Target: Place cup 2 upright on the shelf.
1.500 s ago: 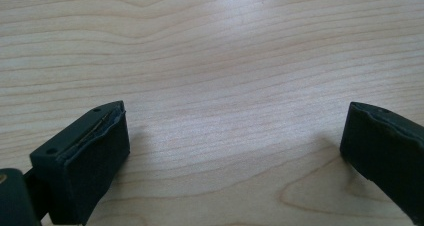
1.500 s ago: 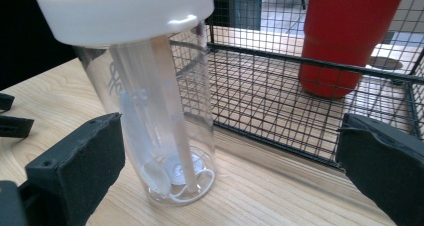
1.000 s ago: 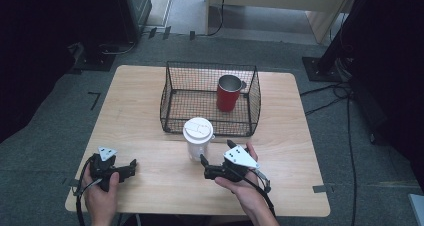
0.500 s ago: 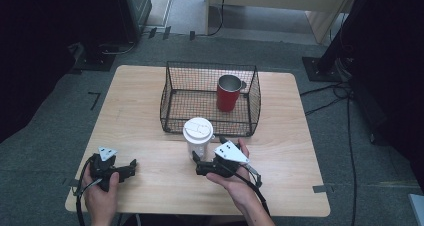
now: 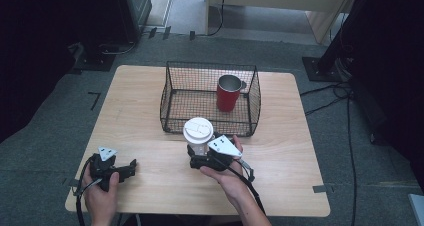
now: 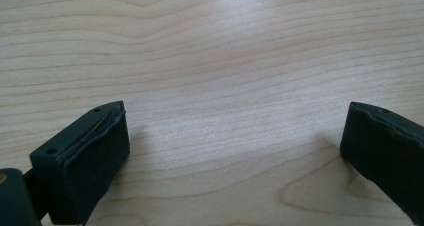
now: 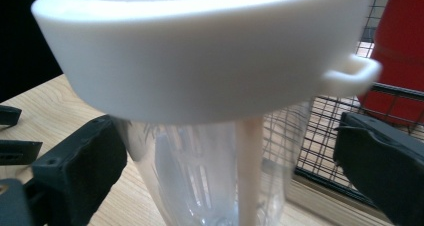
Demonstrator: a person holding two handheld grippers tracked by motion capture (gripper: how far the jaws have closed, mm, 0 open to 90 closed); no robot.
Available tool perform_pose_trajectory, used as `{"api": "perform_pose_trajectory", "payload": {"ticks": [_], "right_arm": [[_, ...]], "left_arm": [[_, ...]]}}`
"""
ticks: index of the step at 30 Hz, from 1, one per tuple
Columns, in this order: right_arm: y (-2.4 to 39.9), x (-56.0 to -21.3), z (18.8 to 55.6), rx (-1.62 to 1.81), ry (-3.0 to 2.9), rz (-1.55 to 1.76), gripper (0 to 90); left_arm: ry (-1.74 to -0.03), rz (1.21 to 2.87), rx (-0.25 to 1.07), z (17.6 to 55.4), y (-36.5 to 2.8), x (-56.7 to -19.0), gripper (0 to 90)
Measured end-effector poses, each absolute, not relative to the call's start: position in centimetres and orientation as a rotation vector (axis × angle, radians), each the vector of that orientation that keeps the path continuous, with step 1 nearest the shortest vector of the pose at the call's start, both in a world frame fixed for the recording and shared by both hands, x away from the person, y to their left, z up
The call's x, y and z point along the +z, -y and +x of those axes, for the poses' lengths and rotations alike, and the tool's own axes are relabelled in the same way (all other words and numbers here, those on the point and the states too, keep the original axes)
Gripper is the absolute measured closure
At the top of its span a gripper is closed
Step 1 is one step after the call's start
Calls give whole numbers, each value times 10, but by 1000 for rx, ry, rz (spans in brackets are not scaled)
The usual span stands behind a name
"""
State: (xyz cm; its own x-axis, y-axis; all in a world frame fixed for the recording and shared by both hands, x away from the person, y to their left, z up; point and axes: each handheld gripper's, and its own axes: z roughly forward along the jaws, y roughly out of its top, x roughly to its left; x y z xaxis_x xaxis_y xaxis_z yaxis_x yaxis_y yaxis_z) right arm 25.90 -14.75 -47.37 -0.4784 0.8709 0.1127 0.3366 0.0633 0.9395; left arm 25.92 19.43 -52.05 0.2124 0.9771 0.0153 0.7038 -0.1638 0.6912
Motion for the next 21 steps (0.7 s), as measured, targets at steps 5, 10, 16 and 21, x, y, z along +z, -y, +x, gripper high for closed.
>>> {"api": "perform_pose_trajectory", "payload": {"ticks": [5,10,16,21], "right_arm": [[142,-473,261,1422,-1851,1186,81],[138,-472,262,1415,-1847,1162,157],[136,-473,260,1396,-1843,1113,165],[136,-471,259,1400,-1840,1087,166]], "left_arm": [[-1551,1937,640,259,-194,-521,0],[-1551,1937,640,259,-194,-521,0],[-1551,1937,640,259,-194,-521,0],[-1551,1937,640,259,-194,-520,0]]}}
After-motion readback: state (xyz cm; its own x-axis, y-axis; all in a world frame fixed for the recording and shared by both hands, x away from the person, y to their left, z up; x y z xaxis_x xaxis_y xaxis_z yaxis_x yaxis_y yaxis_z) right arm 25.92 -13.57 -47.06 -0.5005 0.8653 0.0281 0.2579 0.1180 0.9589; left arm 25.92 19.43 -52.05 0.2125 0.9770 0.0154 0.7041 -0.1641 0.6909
